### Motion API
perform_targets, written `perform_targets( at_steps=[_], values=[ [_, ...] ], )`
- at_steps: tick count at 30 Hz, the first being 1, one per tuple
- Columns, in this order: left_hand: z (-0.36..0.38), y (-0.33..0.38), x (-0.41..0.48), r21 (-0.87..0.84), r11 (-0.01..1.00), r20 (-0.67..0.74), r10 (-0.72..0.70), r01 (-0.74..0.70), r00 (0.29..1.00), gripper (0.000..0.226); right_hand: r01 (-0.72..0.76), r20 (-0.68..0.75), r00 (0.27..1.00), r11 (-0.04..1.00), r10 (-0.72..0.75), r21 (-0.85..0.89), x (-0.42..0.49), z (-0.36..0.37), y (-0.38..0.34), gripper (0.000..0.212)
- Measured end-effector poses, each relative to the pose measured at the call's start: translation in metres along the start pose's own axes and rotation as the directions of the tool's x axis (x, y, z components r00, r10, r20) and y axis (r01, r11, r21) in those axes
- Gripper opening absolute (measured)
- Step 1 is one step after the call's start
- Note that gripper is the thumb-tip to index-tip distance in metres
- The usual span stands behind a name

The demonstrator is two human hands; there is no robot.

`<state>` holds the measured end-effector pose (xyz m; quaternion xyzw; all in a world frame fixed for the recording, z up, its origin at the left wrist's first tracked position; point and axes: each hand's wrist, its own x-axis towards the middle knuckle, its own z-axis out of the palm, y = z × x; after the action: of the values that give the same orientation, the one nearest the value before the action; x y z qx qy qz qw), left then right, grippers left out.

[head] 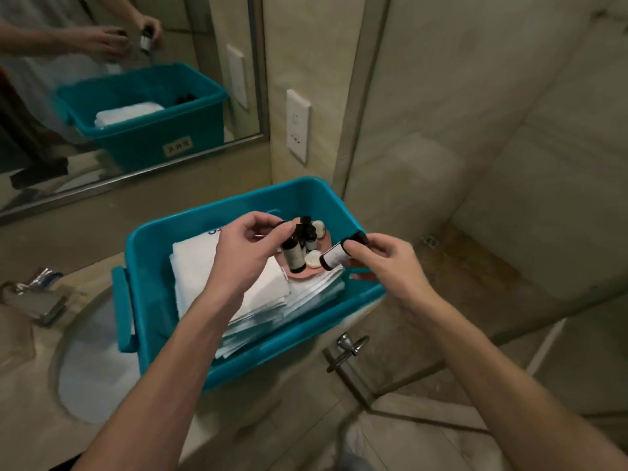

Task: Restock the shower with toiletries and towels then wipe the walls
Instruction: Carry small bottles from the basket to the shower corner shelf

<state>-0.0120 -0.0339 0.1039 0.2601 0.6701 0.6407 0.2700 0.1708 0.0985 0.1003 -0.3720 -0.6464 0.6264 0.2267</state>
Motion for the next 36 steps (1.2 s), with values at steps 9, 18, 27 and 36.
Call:
perform_targets(
  at_steps=[9,18,27,36],
  values=[
    [0.092,0.035,-0.047,-0.162,0.985,0.306,-0.008,0.060,0.952,0.030,0.076,-0.186,0.982,0.974,-0.036,0.212,-0.087,-0.087,-0.021,0.016],
    [0.272,0.078,-0.130,-0.129,0.991,0.537,0.104,-0.040,0.837,0.035,0.181,-0.413,0.905,0.970,-0.101,0.160,-0.182,-0.254,-0.019,0.031],
    [0.455,0.104,-0.207,-0.151,0.985,0.619,0.162,-0.086,0.768,0.025,0.187,-0.460,0.888,0.915,-0.001,0.358,-0.249,-0.401,0.011,0.030],
    [0.588,0.101,-0.194,-0.111,0.993,0.621,0.090,-0.027,0.779,0.019,0.113,-0.399,0.906,0.829,0.140,0.547,-0.221,-0.497,0.029,0.044]
  ],
)
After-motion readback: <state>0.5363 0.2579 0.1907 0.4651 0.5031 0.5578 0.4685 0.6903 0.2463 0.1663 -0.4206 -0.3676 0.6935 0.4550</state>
